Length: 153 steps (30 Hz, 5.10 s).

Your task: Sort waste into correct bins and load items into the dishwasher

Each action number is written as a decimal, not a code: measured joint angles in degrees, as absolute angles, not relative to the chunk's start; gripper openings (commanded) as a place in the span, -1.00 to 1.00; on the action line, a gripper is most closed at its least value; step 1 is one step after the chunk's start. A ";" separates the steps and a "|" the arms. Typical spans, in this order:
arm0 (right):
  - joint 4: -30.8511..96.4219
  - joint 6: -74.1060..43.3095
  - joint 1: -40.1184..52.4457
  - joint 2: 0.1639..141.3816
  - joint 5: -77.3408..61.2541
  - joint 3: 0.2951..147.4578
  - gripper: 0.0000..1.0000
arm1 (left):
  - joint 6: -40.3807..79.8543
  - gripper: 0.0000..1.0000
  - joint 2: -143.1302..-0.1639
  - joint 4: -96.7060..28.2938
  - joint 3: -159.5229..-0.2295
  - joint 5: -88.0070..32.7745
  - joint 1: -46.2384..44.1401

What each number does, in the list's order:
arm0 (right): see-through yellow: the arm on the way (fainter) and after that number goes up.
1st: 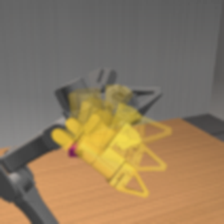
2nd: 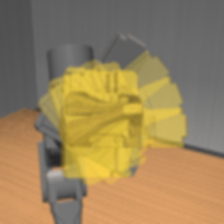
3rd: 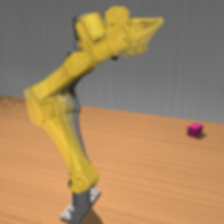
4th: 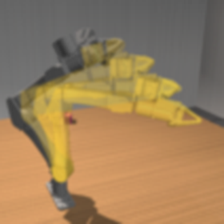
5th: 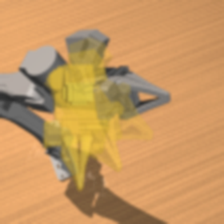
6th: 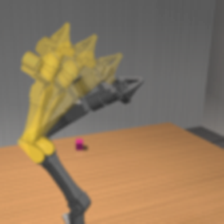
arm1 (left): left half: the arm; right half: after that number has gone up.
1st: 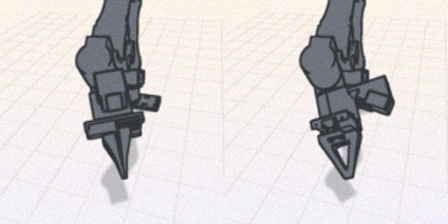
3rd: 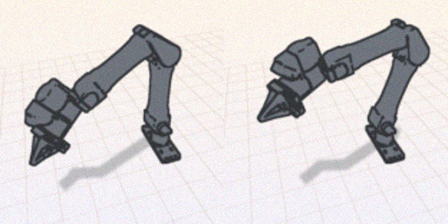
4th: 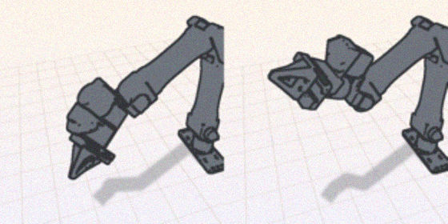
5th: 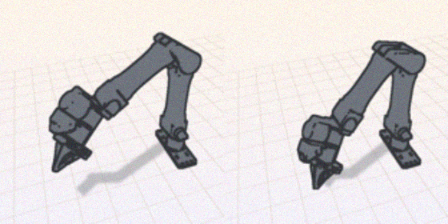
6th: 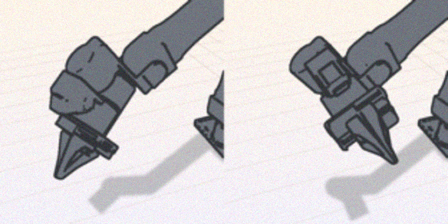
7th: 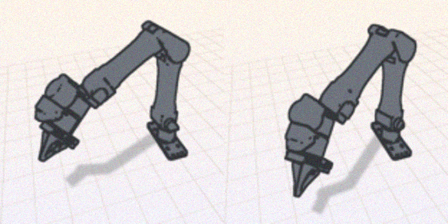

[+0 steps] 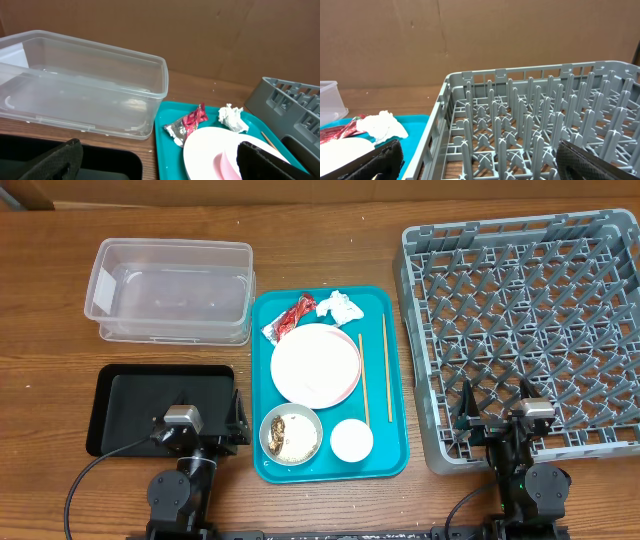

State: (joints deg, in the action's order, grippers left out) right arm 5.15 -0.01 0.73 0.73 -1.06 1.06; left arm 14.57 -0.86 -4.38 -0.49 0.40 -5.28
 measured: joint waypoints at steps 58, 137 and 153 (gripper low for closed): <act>5.15 0.01 0.73 0.73 -1.06 1.06 1.00 | 14.59 1.00 -0.86 -4.38 -0.49 0.40 -5.28; 49.34 -19.62 0.73 44.27 -28.10 57.76 1.00 | 19.59 1.00 -38.30 -35.53 -60.62 -38.57 -5.28; 50.02 -19.62 0.75 54.06 -32.58 58.78 1.00 | 19.03 0.62 -52.40 -56.16 -61.54 -27.27 -28.38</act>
